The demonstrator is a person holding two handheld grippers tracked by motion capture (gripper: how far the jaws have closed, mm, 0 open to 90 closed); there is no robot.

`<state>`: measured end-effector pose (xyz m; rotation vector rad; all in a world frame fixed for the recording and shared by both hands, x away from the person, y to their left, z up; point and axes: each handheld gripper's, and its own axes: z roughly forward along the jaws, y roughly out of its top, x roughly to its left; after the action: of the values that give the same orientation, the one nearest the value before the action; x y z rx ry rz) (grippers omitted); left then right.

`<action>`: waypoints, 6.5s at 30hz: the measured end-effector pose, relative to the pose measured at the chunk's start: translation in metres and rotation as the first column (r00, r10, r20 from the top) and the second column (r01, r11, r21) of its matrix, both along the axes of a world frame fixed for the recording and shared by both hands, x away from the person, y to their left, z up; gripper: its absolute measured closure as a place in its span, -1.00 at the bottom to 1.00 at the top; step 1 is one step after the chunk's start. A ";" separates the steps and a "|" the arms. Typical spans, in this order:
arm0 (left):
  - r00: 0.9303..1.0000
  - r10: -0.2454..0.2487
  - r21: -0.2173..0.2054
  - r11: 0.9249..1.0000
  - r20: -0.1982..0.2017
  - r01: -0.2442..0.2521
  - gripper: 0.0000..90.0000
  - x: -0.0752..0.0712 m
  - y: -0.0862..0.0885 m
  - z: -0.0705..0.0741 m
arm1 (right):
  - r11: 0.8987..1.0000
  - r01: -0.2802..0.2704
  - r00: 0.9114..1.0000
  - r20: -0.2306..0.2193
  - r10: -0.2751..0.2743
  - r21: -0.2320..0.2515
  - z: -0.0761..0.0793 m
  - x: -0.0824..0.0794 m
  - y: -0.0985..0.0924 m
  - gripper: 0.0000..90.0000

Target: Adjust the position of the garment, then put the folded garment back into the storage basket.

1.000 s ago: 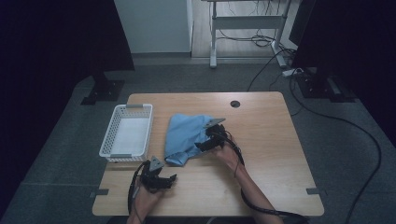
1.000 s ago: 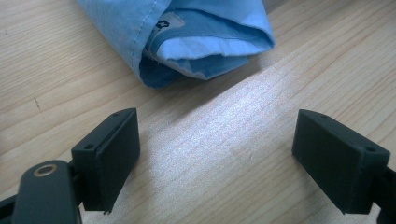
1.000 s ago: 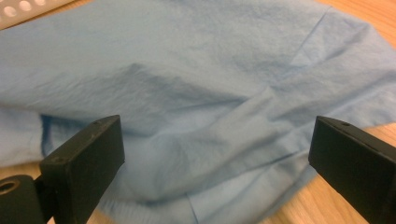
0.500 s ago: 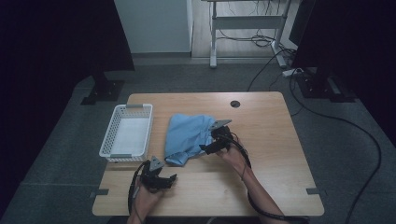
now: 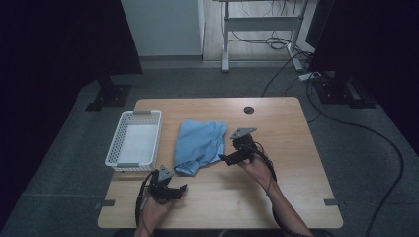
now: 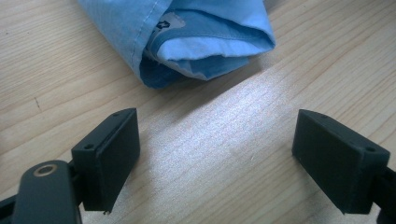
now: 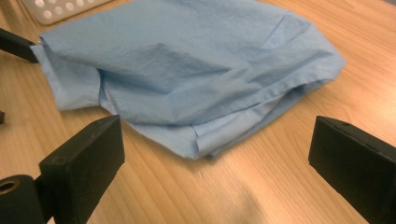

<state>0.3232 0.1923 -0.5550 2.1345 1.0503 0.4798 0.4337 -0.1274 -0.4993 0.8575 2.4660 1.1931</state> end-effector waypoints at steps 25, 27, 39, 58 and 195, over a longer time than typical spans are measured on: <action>1.000 0.005 -0.001 1.000 0.000 -0.005 -0.68 0.000 -0.001 0.000 | 0.997 0.083 0.997 0.009 -0.083 0.011 0.009 -0.041 -0.068 -0.93; 1.000 0.006 0.000 1.000 0.000 -0.006 -0.68 0.000 -0.001 0.000 | 0.996 0.091 0.996 0.009 -0.091 0.015 0.008 -0.045 -0.074 -0.93; 1.000 0.008 0.000 1.000 0.000 -0.008 -0.67 0.000 -0.001 0.000 | 0.989 0.147 0.989 0.016 -0.147 0.016 0.001 -0.068 -0.103 -0.93; 1.000 0.013 0.000 1.000 0.001 -0.013 -0.66 -0.001 -0.002 0.000 | 0.969 0.245 0.969 0.007 -0.245 -0.024 -0.047 -0.103 -0.141 -0.93; 0.988 0.112 0.045 0.993 -0.103 -0.107 -0.01 0.165 -0.108 0.018 | 0.958 0.278 0.958 -0.050 -0.281 -0.072 -0.064 -0.110 -0.147 -0.98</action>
<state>0.4882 0.0848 -0.5371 2.1647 1.2317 0.4468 0.3234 -0.2749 -0.5633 1.1919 2.3146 0.9965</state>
